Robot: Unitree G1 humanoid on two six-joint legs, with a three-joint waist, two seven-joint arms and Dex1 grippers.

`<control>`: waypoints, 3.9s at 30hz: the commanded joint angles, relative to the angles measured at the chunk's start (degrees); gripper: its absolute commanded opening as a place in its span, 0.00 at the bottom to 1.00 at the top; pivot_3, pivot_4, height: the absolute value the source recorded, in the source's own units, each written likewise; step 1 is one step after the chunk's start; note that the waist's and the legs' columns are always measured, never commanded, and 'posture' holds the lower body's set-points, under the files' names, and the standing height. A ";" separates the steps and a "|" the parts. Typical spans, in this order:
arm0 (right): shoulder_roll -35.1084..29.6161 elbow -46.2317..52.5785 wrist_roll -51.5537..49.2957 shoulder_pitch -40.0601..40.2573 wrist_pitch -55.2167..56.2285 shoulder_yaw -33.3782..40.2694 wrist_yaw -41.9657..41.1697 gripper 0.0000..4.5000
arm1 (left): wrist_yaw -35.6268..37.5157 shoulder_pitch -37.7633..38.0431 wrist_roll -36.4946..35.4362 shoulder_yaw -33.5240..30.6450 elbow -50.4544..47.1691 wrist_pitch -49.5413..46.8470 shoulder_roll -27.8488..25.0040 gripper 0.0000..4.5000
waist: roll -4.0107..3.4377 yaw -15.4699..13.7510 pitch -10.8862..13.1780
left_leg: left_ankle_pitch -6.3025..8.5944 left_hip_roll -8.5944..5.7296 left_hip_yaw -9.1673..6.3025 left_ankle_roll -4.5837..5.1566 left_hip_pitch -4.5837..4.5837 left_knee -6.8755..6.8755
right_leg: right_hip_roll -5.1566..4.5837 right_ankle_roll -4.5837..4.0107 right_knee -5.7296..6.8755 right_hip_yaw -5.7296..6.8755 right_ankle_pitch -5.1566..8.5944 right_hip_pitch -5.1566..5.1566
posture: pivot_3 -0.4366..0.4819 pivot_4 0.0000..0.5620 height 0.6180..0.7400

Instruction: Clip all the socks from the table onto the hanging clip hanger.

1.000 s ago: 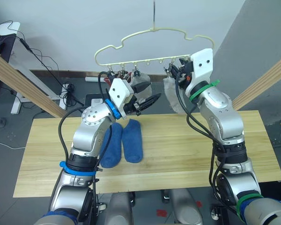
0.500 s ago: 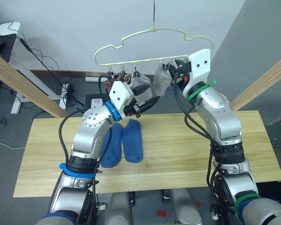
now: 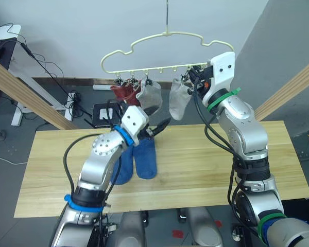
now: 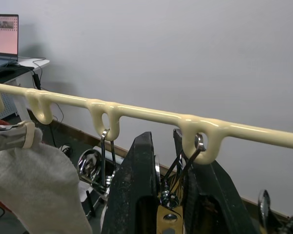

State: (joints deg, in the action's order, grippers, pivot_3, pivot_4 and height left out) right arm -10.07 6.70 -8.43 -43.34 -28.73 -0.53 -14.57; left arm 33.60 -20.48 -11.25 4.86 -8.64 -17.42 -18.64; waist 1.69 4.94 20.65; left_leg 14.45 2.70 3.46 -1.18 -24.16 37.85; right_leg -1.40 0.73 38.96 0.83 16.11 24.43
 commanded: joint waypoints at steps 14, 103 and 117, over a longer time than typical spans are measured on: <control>-0.73 4.84 -2.65 0.75 -1.86 0.72 -1.13 0.06 | -22.60 6.02 10.10 0.84 8.84 -7.52 11.53 1.00 | 0.00 -0.13 0.00 | 0.13 -0.01 -0.02 0.23 0.00 0.04 | 0.00 -0.07 0.04 0.03 -0.04 0.00 | 0.31 0.67 1.00; 0.03 13.21 -6.85 2.26 -12.89 3.24 2.40 0.58 | -19.82 -26.80 21.06 8.51 44.42 42.90 18.37 0.00 | -0.05 0.20 0.03 | 0.07 -0.02 0.26 0.14 -0.27 0.10 | -0.13 -0.07 0.00 0.06 -0.04 0.30 | 0.26 0.69 1.00; -9.19 30.73 -12.96 10.47 -22.12 4.21 -1.87 0.59 | -7.03 -20.17 13.36 7.93 33.12 32.55 17.00 0.62 | -0.05 0.20 0.03 | 0.06 -0.02 0.27 0.13 -0.28 0.12 | -0.13 -0.06 0.02 0.04 -0.04 0.31 | 0.25 0.69 1.00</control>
State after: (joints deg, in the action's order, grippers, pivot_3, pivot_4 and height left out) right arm -18.80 33.83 -20.04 -32.84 -50.94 3.22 -15.59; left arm 25.74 -41.04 3.22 13.00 27.38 15.48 -1.87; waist 1.64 5.14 20.68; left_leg 14.51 2.67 3.74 -1.05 -24.44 37.96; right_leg -1.53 0.67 38.98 0.86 16.08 24.73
